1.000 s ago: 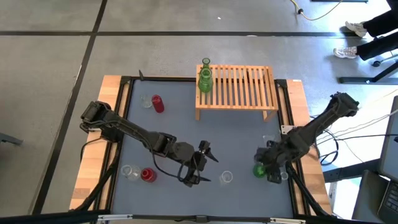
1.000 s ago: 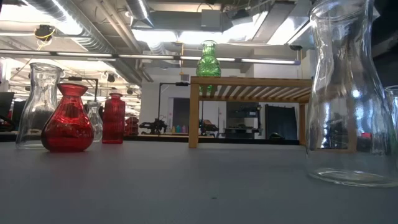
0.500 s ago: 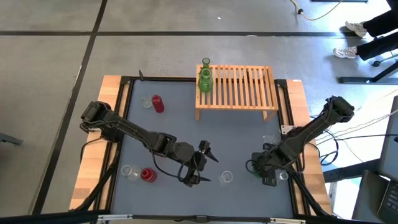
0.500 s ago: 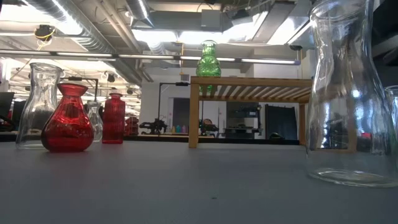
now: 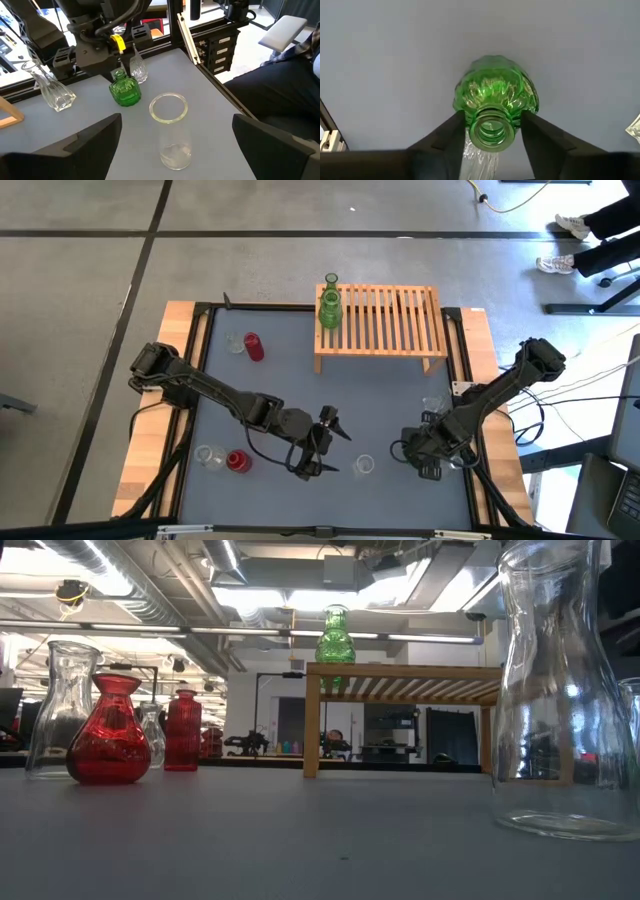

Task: Sort vases onto shelf
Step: Put the green vase on the shelf, aligned with the other green vases

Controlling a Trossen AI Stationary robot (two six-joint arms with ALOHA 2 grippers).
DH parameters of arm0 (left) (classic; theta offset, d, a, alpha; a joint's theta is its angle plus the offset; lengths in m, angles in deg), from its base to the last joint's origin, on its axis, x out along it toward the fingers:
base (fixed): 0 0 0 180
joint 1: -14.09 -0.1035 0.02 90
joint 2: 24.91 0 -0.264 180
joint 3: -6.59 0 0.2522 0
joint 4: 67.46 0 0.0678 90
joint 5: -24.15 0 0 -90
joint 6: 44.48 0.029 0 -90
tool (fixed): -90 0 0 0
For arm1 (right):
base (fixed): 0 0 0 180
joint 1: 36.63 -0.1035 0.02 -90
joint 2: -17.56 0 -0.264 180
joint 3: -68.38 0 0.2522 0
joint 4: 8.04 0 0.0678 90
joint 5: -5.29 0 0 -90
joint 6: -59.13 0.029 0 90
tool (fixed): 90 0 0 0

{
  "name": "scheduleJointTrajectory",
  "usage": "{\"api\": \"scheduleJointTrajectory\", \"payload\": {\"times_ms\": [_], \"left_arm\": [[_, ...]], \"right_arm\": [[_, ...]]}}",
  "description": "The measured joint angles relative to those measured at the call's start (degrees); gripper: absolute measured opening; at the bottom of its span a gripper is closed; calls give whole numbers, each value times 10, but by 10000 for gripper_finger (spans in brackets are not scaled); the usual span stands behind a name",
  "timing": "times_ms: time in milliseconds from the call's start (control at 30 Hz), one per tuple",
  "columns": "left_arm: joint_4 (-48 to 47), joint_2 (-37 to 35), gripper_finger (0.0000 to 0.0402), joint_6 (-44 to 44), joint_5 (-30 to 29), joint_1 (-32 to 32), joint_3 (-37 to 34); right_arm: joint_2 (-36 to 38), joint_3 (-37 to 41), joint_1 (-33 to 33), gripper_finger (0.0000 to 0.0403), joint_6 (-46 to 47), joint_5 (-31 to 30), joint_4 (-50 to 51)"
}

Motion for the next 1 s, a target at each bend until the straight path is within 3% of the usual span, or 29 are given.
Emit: {"api": "scheduleJointTrajectory", "payload": {"times_ms": [267, 500, 733, 1000], "left_arm": [[0, 0, 375, 0, 0, 0, 0], [0, 0, 375, 0, 0, 0, 0], [-7, 0, 375, -1, -2, -1, 0], [-100, -12, 375, -65, -38, -15, 1]], "right_arm": [[1, -1, 0, 73, -7, 1, 0], [-1, -31, 0, 92, -37, -18, 29], [0, -94, 13, 76, -99, -95, 107], [0, -139, 89, 84, -219, -196, 112]]}}
